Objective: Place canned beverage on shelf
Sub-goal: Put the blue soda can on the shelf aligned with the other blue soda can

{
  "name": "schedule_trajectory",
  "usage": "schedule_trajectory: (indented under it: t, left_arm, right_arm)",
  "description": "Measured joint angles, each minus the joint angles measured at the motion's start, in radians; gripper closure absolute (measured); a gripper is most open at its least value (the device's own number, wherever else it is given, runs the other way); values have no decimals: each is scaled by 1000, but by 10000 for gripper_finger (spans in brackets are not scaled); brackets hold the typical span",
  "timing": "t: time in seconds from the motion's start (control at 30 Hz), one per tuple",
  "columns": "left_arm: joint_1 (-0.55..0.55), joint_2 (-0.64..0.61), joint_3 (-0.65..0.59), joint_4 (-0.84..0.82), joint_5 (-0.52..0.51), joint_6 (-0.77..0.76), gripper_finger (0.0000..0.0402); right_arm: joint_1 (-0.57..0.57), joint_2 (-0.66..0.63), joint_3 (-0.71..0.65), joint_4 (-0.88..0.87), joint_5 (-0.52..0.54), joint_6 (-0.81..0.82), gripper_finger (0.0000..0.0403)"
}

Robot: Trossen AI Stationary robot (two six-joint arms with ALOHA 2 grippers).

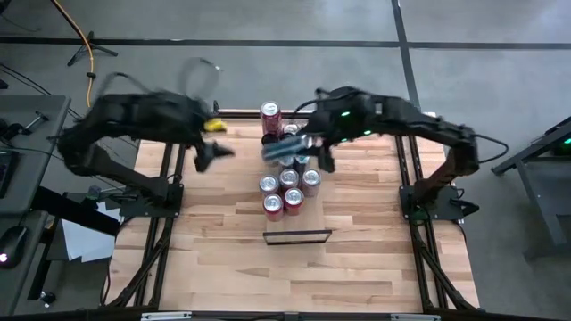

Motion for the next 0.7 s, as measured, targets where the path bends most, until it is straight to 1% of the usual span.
schedule_trajectory:
  t: [0.07, 0.17, 0.23, 0.3, 0.37, 0.4, 0.47, 0.5, 0.53, 0.57, 0.63, 0.67, 0.7]
  left_arm:
    - [-4, -87, -71, 194, -69, -8, 119]
    - [-6, -214, -252, 473, -101, -27, 119]
    - [-6, -290, -405, 647, -101, -55, 119]
    - [-7, -348, -564, 840, -102, -99, 119]
    - [-11, -386, -728, 1105, -98, -140, 119]
    - [-13, -397, -801, 1251, -99, -152, 119]
    - [-16, -402, -933, 1577, -110, -161, 119]
    - [-15, -391, -989, 1743, -133, -161, 119]
    - [-11, -370, -1033, 1893, -163, -153, 119]
    - [-5, -346, -1065, 2013, -192, -134, 119]
    - [7, -292, -1096, 2153, -235, -80, 119]
    - [13, -268, -1096, 2189, -246, -62, 119]
    - [20, -244, -1089, 2207, -253, -57, 119]
  right_arm:
    - [-10, -47, 0, -8, 28, 26, 184]
    - [-24, -117, -21, 18, 68, 57, 184]
    - [-33, -189, -104, 91, 85, 96, 184]
    - [-38, -281, -251, 222, 91, 163, 184]
    - [-33, -374, -440, 434, 105, 253, 184]
    - [-24, -413, -541, 581, 113, 298, 184]
    - [-2, -466, -723, 948, 161, 365, 184]
    - [9, -476, -798, 1149, 191, 389, 184]
    - [17, -477, -857, 1334, 223, 414, 184]
    - [23, -471, -904, 1484, 242, 435, 184]
    - [30, -430, -957, 1719, 279, 455, 184]
    - [33, -407, -968, 1784, 290, 468, 184]
    - [35, -382, -971, 1810, 300, 473, 184]
